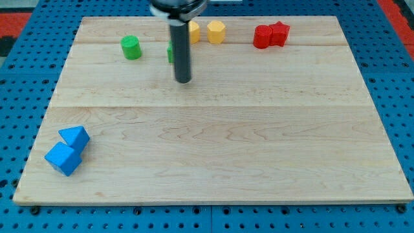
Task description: Push the red blocks into the yellow blocks and green star
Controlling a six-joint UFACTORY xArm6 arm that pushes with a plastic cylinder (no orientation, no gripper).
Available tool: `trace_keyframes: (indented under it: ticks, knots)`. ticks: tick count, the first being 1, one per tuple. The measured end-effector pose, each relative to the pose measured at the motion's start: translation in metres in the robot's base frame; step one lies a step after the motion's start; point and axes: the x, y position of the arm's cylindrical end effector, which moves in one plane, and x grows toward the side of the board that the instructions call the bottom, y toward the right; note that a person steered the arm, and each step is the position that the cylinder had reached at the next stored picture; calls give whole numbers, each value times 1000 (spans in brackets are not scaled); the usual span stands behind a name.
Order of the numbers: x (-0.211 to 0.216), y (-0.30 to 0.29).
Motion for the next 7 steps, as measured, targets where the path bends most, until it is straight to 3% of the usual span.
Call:
trace_keyframes:
  ticks: [1,2,3,4,5,6,7]
  knots:
    - [-45,-27]
    - [-67,5]
    - [-50,46]
    - [-32,148]
    - [-43,281]
    - [-122,282]
    - [-134,271]
